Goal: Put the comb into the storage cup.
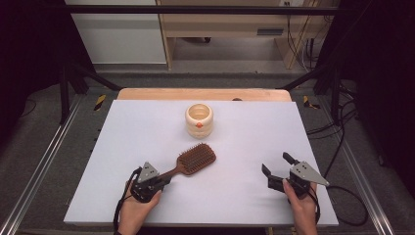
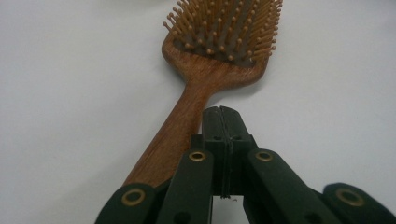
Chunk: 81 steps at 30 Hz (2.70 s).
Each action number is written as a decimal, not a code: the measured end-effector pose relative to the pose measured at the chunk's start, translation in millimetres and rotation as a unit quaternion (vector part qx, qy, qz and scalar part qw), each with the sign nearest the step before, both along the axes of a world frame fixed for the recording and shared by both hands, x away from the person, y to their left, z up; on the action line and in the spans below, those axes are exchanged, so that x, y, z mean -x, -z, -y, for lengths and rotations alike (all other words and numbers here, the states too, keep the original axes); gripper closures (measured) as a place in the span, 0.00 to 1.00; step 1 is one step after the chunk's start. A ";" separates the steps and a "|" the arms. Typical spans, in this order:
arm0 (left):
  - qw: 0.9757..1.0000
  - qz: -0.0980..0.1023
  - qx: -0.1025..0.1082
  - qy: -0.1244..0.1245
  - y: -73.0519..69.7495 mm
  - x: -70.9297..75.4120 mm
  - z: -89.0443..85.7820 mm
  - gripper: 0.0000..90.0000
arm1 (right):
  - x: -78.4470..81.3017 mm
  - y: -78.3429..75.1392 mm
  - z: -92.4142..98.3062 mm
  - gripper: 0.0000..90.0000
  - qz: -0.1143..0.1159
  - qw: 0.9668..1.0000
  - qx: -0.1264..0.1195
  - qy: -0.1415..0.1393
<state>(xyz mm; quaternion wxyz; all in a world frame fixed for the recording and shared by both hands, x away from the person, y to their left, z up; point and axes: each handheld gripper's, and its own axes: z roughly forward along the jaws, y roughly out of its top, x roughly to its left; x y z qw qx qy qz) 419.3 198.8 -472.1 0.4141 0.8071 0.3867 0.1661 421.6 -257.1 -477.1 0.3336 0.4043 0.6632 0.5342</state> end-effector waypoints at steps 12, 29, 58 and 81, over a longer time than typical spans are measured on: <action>1.000 0.024 0.013 -0.003 -14.0 1.0 -13.6 1.00 | 0.1 1.0 -1.5 0.12 -0.002 1.000 0.002 0.001; 0.999 0.052 0.000 -0.012 -27.8 -10.9 -4.4 0.25 | -0.3 0.8 -1.9 0.12 -0.001 1.000 0.005 -0.005; 0.993 0.026 -0.112 0.030 -61.2 -47.3 11.6 0.07 | -0.7 0.5 -3.2 0.12 0.006 1.000 0.004 -0.026; 0.993 -0.015 -0.108 0.047 -56.7 -63.4 11.3 0.06 | 0.0 0.7 -4.3 0.11 0.003 1.000 0.007 -0.024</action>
